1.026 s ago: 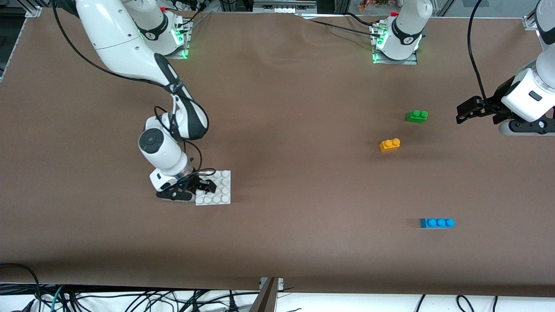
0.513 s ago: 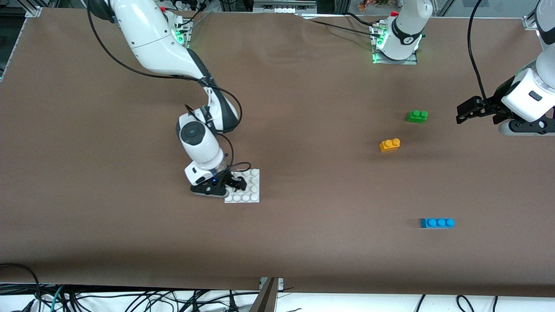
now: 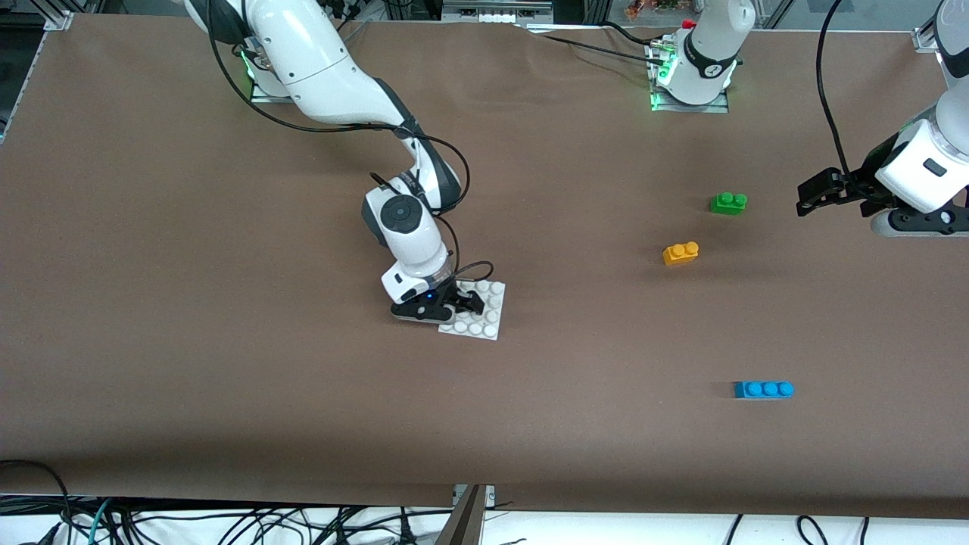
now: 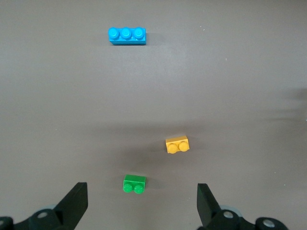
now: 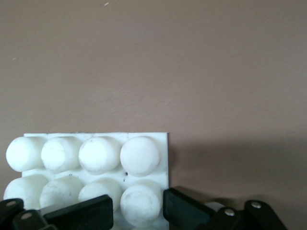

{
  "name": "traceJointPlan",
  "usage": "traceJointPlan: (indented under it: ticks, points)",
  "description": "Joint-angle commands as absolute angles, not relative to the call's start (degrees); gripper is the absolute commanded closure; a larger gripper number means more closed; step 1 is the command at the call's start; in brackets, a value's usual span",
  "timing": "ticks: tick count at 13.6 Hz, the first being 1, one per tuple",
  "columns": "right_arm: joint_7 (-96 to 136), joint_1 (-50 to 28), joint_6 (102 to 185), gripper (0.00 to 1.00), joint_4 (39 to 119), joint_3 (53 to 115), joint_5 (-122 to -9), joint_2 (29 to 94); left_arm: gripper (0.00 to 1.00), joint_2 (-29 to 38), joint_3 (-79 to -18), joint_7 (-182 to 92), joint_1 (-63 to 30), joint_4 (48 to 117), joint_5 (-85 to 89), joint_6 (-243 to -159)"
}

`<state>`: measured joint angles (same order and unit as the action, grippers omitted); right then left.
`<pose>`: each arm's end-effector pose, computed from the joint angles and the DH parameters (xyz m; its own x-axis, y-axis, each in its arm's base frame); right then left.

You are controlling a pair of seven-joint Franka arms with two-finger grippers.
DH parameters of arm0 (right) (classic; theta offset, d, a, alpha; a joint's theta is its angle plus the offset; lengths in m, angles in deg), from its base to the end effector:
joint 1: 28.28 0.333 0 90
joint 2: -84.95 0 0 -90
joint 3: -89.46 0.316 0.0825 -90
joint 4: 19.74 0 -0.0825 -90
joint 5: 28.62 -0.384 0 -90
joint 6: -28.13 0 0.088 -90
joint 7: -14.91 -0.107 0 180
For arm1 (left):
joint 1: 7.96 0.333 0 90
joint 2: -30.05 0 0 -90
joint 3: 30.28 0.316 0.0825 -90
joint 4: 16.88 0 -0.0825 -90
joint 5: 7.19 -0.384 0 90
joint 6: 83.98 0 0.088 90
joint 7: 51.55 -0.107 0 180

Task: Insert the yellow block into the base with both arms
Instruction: 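Slide the white base plate toward the table middle with the right gripper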

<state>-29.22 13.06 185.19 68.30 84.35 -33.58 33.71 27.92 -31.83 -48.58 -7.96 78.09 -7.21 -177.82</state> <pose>0.5822 0.4371 0.1563 0.9548 -0.1868 0.2312 -0.1395 -0.9685 -0.2065 0.5670 -0.0151 0.5683 0.9981 0.0248 -0.0568 0.0247 -0.9997 -0.0023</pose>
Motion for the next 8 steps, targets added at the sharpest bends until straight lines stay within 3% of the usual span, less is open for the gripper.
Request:
traceJointPlan:
  ticks: [1, 8]
  points:
    - [-30.88, 14.96, 185.19, 0.48, 63.86, 83.83, -34.16, 29.5, 0.0, 27.41, -31.6, -49.61, -8.14, 76.55, -7.71, -176.62]
    - [-30.79, 20.58, 185.19, 0.48, 58.67, 82.78, -33.89, 26.59, 0.0, 27.41, -31.6, -49.61, -8.14, 76.55, -7.71, -176.62]
